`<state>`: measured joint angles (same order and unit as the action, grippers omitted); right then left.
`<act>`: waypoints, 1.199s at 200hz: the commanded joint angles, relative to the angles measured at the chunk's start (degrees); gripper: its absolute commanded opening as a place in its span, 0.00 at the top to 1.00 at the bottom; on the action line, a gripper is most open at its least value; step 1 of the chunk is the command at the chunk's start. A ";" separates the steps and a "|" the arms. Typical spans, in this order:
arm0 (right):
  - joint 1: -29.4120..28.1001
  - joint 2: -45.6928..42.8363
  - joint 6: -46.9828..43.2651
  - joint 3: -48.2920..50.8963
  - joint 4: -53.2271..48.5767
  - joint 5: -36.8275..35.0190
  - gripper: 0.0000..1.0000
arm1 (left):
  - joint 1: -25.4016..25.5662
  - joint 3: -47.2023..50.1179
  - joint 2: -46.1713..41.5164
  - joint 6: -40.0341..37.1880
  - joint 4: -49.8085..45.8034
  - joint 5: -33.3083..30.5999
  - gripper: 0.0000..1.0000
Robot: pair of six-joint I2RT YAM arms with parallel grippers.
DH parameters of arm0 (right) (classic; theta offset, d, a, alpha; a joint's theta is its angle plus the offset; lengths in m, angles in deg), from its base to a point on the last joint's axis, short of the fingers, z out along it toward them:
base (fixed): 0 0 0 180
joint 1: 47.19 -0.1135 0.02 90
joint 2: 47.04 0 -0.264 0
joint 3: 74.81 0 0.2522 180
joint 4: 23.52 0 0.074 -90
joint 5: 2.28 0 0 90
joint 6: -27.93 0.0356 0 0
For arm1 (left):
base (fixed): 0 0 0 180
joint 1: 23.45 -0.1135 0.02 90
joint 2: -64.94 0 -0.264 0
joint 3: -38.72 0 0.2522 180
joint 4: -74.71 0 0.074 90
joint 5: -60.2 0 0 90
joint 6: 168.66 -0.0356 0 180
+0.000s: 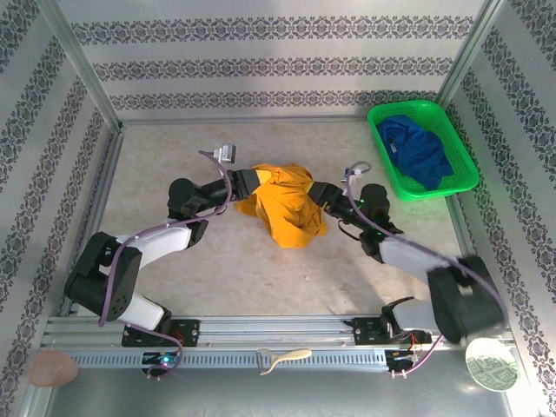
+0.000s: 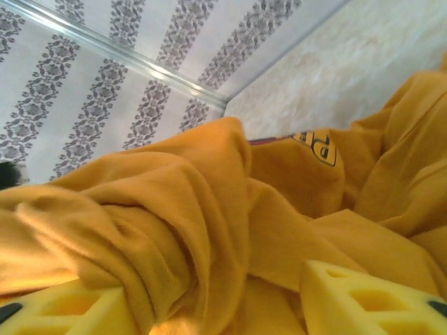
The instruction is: Fold the inside-out t-shirt
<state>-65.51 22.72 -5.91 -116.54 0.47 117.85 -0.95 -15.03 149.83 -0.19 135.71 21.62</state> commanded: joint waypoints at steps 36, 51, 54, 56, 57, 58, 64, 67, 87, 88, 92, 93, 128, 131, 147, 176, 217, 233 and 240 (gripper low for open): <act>-4.42 -21.77 -21.38 -10.20 -37.68 -9.33 0.29 | -1.32 -0.42 0.34 1.46 7.08 2.72 1.00; -8.13 -19.55 -26.14 -14.13 -40.18 -9.96 0.28 | -1.33 -0.47 0.65 1.72 7.06 2.95 1.00; -9.00 -18.84 -27.05 -14.88 -40.50 -10.18 0.28 | -1.32 -0.52 0.65 1.71 7.06 2.97 1.00; -9.60 -18.44 -27.70 -15.44 -40.73 -10.33 0.28 | -1.25 -0.51 0.68 1.75 7.06 2.98 1.00; -9.92 -18.13 -28.09 -15.71 -40.83 -10.43 0.28 | -1.24 -0.52 0.75 1.76 7.06 2.98 1.00; -10.21 -17.88 -28.37 -16.02 -40.87 -10.53 0.28 | -1.28 -0.52 0.74 1.76 7.06 2.98 1.00; -11.87 -16.33 -30.09 -17.50 -41.09 -10.96 0.27 | -1.32 -0.53 0.93 1.79 7.06 2.99 1.00; -12.69 -15.65 -30.86 -18.23 -41.17 -11.16 0.27 | -1.33 -0.55 1.05 1.90 7.06 2.99 1.00; -17.01 -10.43 -35.59 -22.80 -41.98 -13.20 0.26 | -1.39 -0.61 1.24 2.18 7.06 2.99 1.00; -17.23 -10.17 -35.77 -23.04 -42.11 -13.36 0.26 | -1.40 -0.61 1.25 2.19 7.06 2.99 1.00; -17.76 -9.19 -36.35 -23.79 -42.23 -13.80 0.26 | -1.36 -0.51 1.22 2.28 7.06 2.99 1.00; -17.91 -8.93 -36.46 -23.97 -42.24 -13.88 0.26 | -1.34 -0.52 1.23 2.20 7.06 3.03 1.00; -18.59 -1.05 -38.21 -28.75 -40.98 -14.86 0.26 | -1.32 -0.43 0.95 2.51 7.06 3.02 1.00; -18.59 -0.36 -38.34 -29.07 -40.70 -15.05 0.27 | -1.31 -0.38 0.93 2.54 7.06 3.09 1.00; -17.79 3.23 -38.29 -31.02 -39.84 -14.53 0.36 | -1.31 -0.22 0.73 2.80 7.06 3.44 1.00; -15.14 5.79 -37.64 -32.90 -38.95 -8.76 0.97 | -1.60 1.09 0.49 3.09 7.14 3.00 1.00; -10.08 -1.24 -36.12 -28.71 -38.68 3.55 1.00 | -5.63 2.67 1.55 3.93 7.12 1.48 1.00; -7.97 -4.26 -33.93 -26.83 -36.87 10.10 1.00 | -7.64 2.82 3.20 4.60 6.97 0.09 1.00; -7.33 -5.13 -32.46 -26.21 -35.44 13.25 1.00 | -8.58 2.74 4.32 4.96 6.98 -0.41 1.00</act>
<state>-75.09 22.08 -41.90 -145.02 -39.18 118.66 -6.33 -12.54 151.70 3.07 138.33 23.61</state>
